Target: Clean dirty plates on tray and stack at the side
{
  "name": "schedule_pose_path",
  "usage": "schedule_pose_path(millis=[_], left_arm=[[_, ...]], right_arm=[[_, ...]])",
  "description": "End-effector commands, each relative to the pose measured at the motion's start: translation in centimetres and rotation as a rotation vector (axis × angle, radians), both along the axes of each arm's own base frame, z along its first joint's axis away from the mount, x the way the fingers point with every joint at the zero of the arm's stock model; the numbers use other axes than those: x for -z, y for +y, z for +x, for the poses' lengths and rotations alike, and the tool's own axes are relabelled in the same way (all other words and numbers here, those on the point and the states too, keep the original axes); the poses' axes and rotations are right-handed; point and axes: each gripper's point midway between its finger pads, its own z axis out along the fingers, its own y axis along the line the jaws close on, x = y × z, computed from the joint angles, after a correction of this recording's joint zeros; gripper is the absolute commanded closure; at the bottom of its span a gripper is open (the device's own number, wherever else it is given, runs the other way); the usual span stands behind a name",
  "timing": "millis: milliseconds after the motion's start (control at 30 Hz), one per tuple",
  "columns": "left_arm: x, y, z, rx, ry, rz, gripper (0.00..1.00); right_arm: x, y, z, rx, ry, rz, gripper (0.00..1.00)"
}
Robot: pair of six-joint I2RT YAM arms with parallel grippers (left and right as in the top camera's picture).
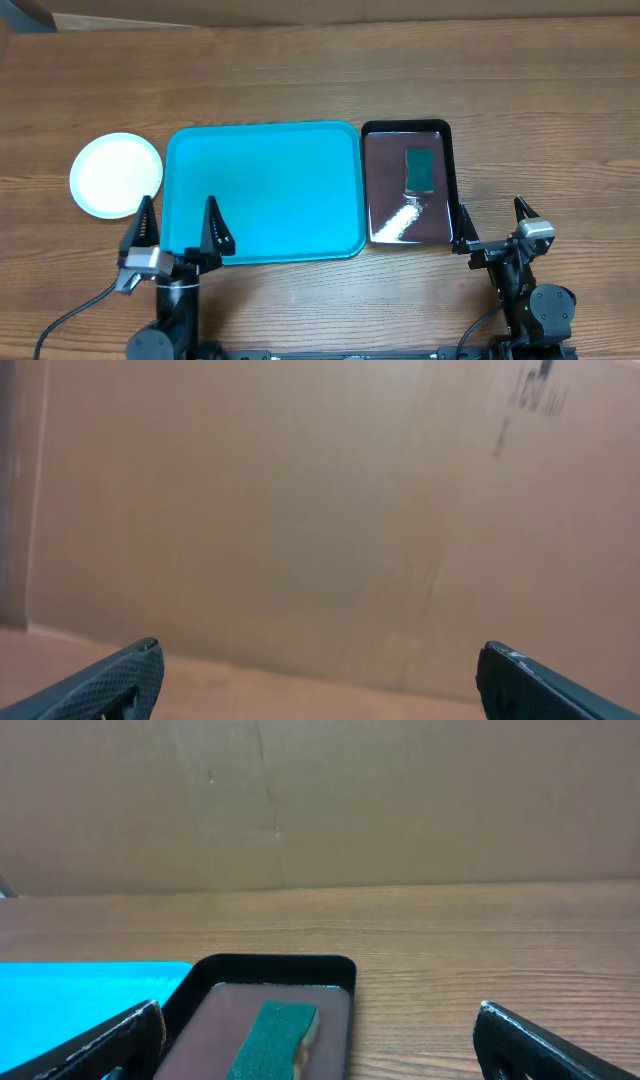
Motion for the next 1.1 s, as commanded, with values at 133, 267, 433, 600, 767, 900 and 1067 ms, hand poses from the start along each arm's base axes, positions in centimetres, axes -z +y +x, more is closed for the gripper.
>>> schedule_pose_path(millis=[133, 267, 433, 600, 767, 900, 1067], left_arm=[[4.6, 0.1, 1.3, 0.005, 0.081, -0.032, 0.0], [6.9, 0.3, 1.8, -0.006, 0.178, -0.031, 0.0], [11.4, 0.6, 2.1, -0.027, 0.363, -0.035, 0.0], [12.8, 0.6, 2.1, -0.028, 0.42, -0.024, 0.0], [12.8, 0.6, 2.1, -0.027, 0.42, -0.024, 0.0], [12.8, 0.6, 2.1, -0.027, 0.42, -0.024, 0.0], [12.8, 0.6, 2.1, -0.027, 0.42, -0.024, 0.0]], right_arm=[[0.2, -0.2, 0.0, 0.01, -0.004, 0.0, 0.0], [0.2, -0.2, 0.0, 0.01, -0.004, 0.0, 0.0], [0.2, -0.2, 0.0, 0.01, -0.004, 0.0, 0.0], [0.2, -0.2, 0.0, 0.01, -0.004, 0.0, 0.0], [0.2, -0.2, 0.0, 0.01, -0.004, 0.0, 0.0], [0.2, -0.2, 0.0, 0.01, -0.004, 0.0, 0.0], [0.2, -0.2, 0.0, 0.01, -0.004, 0.0, 0.0]])
